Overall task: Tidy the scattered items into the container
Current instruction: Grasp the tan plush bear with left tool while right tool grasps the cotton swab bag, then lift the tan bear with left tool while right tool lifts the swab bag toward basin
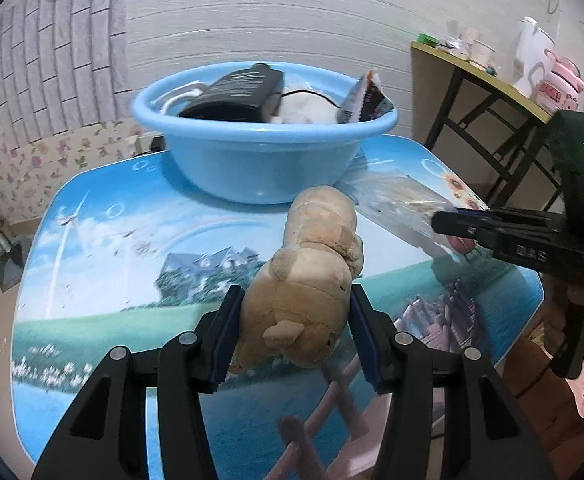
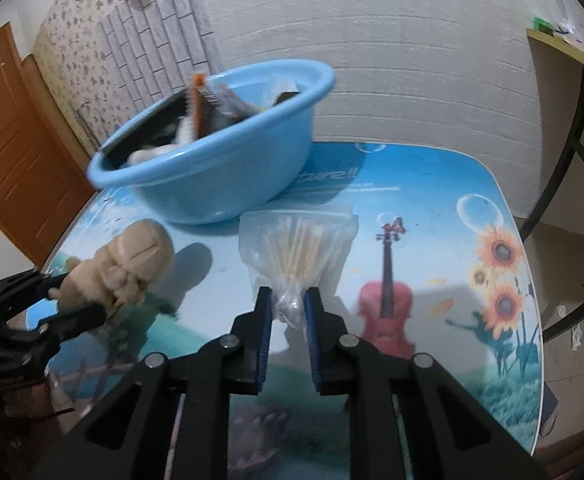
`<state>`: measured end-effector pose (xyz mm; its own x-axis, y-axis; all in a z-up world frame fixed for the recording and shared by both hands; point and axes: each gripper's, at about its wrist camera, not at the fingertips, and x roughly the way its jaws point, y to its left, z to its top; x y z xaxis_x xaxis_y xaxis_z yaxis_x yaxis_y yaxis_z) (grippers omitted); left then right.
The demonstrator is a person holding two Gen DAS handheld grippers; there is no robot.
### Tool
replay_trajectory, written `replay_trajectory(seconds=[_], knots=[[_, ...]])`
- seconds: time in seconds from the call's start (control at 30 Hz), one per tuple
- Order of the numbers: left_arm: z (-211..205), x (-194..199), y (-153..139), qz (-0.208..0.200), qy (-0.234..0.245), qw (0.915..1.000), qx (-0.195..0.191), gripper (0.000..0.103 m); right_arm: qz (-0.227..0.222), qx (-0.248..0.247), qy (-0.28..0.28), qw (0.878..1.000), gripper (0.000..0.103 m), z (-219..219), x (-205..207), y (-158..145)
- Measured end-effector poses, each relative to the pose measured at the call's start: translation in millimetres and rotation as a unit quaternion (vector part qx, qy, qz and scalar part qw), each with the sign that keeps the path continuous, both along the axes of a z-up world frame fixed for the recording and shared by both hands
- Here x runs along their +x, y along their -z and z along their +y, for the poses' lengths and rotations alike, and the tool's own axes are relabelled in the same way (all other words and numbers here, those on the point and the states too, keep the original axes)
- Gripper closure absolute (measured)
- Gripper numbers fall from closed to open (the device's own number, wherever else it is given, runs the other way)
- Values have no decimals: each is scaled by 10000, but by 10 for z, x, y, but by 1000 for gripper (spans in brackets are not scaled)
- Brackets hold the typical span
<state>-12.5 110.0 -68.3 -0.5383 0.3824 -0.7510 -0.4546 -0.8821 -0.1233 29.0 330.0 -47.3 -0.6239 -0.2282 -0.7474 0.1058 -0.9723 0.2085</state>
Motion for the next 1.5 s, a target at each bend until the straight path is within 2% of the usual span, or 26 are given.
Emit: replay_trajectory(seconds=[0.4, 0.6, 0.8, 0.9, 0.97, 1.03, 1.37, 1.5], knots=[[-214, 131, 56, -84, -486, 9987, -148, 51, -22, -14, -129, 9999, 87, -120, 404, -50], [-321, 119, 91, -165, -722, 9971, -146, 51, -72, -39, -123, 9999, 87, -78, 479, -22], [-321, 142, 114, -121, -716, 9971, -216, 50, -220, 70, -86, 9997, 84, -115, 442, 25], [-323, 138, 120, -104, -692, 9973, -217, 50, -317, 74, -36, 9995, 75, -114, 414, 59], [-325, 127, 127, -121, -687, 9973, -209, 50, -316, 84, 38, 9995, 58, -112, 412, 71], [-317, 117, 138, -138, -665, 9975, -210, 49, -270, 66, 72, 9996, 52, -113, 409, 71], [-203, 56, 186, -55, -472, 9981, -386, 49, -244, 255, -54, 9994, 51, -229, 331, 93], [-169, 8, 210, -12, -444, 9981, -436, 49, -226, 498, -62, 9985, 51, -272, 284, 120]])
